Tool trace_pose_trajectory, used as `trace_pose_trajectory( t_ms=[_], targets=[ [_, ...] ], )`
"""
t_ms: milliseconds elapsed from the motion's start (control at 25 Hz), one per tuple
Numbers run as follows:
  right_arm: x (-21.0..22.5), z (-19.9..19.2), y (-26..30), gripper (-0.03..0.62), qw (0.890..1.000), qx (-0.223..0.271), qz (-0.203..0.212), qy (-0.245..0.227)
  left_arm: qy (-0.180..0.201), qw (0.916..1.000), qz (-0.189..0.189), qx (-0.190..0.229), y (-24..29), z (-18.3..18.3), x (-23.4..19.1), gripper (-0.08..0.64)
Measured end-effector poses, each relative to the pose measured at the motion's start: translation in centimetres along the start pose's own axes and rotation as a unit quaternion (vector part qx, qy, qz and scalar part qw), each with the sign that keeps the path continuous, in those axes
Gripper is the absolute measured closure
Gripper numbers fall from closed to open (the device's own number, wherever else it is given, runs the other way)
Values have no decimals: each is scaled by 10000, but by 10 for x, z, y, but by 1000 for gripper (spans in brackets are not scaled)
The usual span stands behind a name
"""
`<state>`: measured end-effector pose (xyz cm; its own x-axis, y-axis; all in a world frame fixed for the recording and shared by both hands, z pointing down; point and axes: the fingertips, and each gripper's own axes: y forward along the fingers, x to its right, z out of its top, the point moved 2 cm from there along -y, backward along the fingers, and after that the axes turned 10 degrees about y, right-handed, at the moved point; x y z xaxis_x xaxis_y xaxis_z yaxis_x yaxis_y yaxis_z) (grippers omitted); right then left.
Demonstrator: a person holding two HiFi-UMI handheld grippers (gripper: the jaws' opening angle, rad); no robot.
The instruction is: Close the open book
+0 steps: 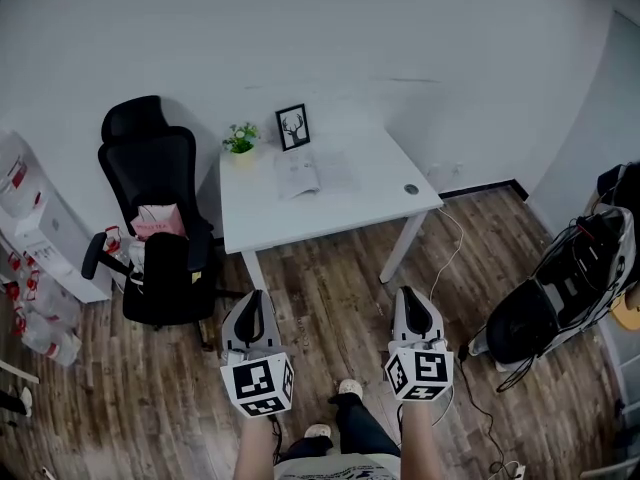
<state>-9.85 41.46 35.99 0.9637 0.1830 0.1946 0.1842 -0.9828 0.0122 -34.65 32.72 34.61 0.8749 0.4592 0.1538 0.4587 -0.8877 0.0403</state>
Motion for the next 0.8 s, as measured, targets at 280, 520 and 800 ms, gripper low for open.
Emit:
trace_pose_trajectory(
  t_ms=[280,520,800],
  targets=[
    [21,-1,46,552,10000,-29,37,77,23,9999,83,-53,45,-2,4,532],
    [53,4,97,552,9999,9,109,101,35,9997,250,-74,96,-2,17,532],
    [101,20,189,552,9993,-11,348,96,-64,9983,568,-108,183,7,33,532]
  ],
)
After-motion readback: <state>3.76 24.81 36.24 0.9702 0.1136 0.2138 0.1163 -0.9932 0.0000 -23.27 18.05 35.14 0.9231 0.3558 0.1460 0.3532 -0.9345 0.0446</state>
